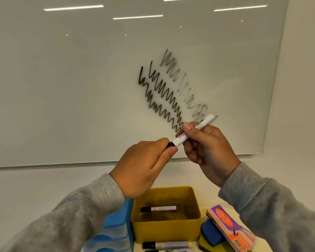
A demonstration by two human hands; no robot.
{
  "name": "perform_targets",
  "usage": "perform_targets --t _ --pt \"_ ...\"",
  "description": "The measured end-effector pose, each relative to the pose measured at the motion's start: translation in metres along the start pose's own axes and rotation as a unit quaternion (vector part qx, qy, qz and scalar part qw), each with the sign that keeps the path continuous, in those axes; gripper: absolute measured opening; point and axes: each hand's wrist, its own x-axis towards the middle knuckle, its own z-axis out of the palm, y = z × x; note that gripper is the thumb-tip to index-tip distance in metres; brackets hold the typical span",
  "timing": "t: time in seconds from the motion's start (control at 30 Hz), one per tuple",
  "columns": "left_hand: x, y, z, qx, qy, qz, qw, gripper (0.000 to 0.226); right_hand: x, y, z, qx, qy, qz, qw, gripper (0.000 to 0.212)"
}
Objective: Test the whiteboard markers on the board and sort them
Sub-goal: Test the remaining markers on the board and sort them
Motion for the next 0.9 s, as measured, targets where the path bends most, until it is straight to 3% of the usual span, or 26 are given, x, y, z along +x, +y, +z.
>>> perform_targets --t 0.07,0.2,0.37,0.47,0.53,0.6,0.7,0.9 --pt "-0.002 0.010 0.000 -0.123 0.010 -0.029 0.992 0.035 0.003 -0.006 0.001 0.007 -0.005 -0.018 1.000 0.031" --pt "-0.001 0.024 0.000 -0.341 0.008 -0.094 0.936 0.038 0.010 -0.016 0.005 0.030 -0.005 -0.054 0.998 0.032" --pt "0.008 0.030 -0.009 -0.482 -0.013 -0.136 0.865 0.042 0.023 -0.022 0.013 0.058 -0.007 -0.061 0.996 0.029" --pt "-0.004 0.027 -0.010 -0.538 -0.062 -0.118 0.832 0.045 0.045 -0.031 -0.007 0.174 0.078 -0.049 0.980 0.031" --pt "-0.014 0.023 -0.010 -0.517 -0.073 -0.118 0.845 0.043 0.056 -0.040 -0.034 0.201 0.149 -0.068 0.966 0.030" --pt "-0.018 0.016 -0.010 -0.491 -0.049 -0.129 0.860 0.045 0.058 -0.042 -0.049 0.143 0.179 -0.079 0.970 0.029" --pt "-0.010 0.006 -0.014 -0.430 0.024 -0.133 0.893 0.041 0.053 -0.035 -0.043 0.068 0.148 -0.053 0.985 0.028" --pt "0.014 -0.015 -0.020 -0.291 0.140 -0.137 0.936 0.049 0.052 -0.032 -0.024 0.070 0.125 -0.048 0.989 0.018"
